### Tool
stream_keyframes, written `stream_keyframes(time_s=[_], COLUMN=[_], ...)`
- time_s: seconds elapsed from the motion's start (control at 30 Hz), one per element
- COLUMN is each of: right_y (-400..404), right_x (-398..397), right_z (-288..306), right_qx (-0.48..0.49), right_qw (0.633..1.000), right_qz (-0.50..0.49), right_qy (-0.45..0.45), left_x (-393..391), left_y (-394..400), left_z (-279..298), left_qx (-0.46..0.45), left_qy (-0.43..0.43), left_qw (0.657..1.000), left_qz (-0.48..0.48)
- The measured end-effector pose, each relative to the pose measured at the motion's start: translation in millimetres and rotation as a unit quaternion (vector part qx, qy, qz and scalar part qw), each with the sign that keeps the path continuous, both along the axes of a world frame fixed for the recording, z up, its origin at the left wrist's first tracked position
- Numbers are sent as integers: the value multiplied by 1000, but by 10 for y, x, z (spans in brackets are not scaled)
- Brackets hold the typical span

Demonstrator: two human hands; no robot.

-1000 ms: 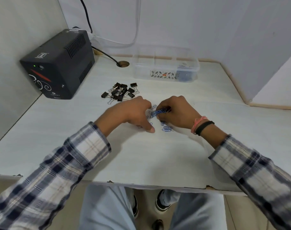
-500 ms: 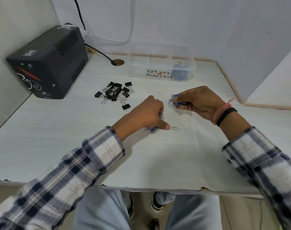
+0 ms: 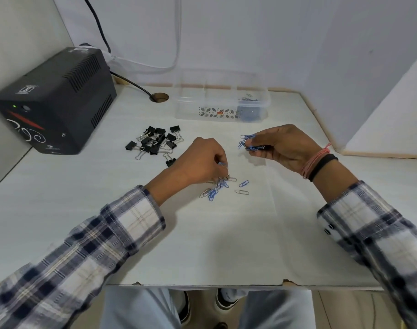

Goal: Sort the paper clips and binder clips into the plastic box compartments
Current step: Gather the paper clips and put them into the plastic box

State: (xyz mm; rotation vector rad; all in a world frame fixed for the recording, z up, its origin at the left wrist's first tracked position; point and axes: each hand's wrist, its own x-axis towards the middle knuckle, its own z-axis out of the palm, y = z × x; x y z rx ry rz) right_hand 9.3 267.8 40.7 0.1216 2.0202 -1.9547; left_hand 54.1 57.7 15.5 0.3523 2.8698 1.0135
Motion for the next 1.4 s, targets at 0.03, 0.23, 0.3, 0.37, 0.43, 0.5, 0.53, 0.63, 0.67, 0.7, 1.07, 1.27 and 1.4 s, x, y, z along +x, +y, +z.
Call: stream_keyframes(time_s=[0.03,0.23,0.3,0.37,0.43,0.5,0.53,0.63,0.67,0.7,1.07,1.27,1.4], right_y=[10,63,83,91,81,52,38,-25,-46,-60,82,229,264], right_x=[-13,-250,-397,-574,-783,-997,-1102,-1376,-1449,-1523,-1539,-1155,-690], right_z=[11,138,229,336,443,526,555,600,610,616,707,704,578], right_qx=[-6,-42,-48,-43,-33,-23,-17,26,45,64,134,105,234], right_qw=[1000,999,998,997,995,993,992,990,989,989,991,993,959], right_qz=[-2,-26,-44,-62,-83,-105,-116,-126,-124,-120,-14,-1,136], right_qy=[-4,-24,-13,12,36,48,52,62,63,62,20,61,84], left_x=[-23,-391,-595,-833,-1108,-1413,-1558,-1931,-2024,-2088,-2098,-1740,-1315], left_y=[-20,-61,-34,31,139,270,336,513,562,603,548,368,215], left_z=[19,278,401,541,687,811,856,896,877,858,804,961,958], left_qx=[38,259,306,331,342,344,344,313,295,280,242,254,173], left_qy=[-13,-106,-97,-76,-65,-65,-69,-88,-98,-108,-164,-131,-85], left_qw=[999,958,944,937,932,929,928,934,939,942,948,954,980], left_qz=[3,54,74,85,100,121,129,146,149,150,121,94,55])
